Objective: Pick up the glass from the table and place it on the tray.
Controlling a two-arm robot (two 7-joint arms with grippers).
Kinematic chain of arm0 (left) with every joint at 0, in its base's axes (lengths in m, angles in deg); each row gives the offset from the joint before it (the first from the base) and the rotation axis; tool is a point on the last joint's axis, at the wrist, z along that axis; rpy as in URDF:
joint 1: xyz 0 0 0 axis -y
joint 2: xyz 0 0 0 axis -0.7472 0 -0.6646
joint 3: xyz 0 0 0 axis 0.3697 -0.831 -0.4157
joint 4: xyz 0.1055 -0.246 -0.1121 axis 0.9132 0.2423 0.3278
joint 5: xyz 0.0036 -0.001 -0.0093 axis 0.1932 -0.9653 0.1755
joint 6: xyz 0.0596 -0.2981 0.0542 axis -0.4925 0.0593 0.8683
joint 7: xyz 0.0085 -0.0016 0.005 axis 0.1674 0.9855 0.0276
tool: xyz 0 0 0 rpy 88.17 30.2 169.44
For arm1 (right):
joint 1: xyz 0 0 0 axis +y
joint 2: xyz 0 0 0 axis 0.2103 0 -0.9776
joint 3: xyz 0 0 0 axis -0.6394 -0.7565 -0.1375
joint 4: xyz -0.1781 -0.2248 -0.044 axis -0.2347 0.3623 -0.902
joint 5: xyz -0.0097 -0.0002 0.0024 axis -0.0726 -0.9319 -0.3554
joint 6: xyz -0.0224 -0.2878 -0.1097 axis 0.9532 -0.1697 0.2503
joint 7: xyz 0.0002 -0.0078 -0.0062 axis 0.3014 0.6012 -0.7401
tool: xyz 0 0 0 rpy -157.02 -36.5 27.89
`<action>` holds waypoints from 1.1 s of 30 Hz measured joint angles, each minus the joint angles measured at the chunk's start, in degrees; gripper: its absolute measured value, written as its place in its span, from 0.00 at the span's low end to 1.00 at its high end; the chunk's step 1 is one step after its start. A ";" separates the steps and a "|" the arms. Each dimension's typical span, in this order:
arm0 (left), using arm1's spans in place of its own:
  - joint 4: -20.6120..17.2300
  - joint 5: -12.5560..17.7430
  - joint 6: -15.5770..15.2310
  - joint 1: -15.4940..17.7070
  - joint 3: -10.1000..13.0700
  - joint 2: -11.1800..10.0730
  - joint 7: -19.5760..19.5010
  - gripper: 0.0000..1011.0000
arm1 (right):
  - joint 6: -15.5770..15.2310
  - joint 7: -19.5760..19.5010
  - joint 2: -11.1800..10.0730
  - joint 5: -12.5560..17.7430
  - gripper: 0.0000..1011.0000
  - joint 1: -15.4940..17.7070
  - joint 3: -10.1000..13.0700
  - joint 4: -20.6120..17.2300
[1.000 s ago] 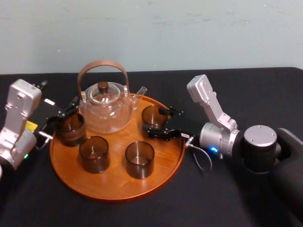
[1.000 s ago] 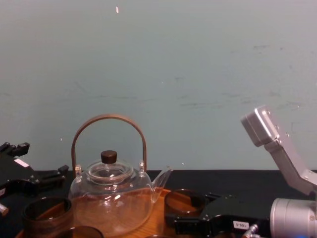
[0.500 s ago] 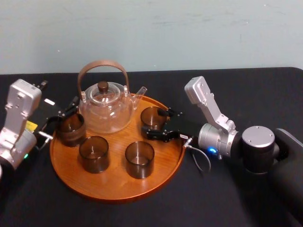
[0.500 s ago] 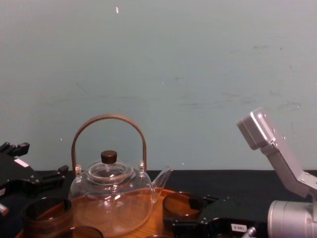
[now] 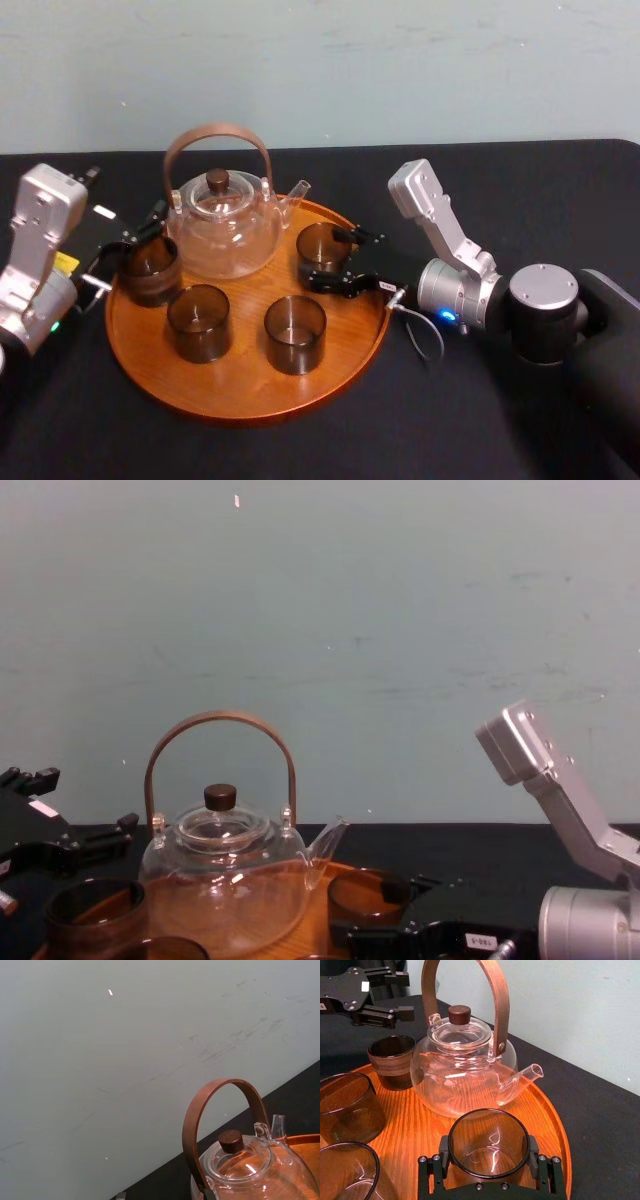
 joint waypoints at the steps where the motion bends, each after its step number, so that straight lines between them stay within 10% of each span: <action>1: 0.00 0.00 0.00 0.00 0.00 0.00 0.00 0.99 | 0.02 -0.01 0.04 -0.07 0.90 0.01 0.00 0.11; 33: 0.00 0.00 0.00 0.00 0.00 0.00 0.00 0.99 | 4.58 -0.10 -0.91 -0.17 0.99 2.24 1.08 -3.36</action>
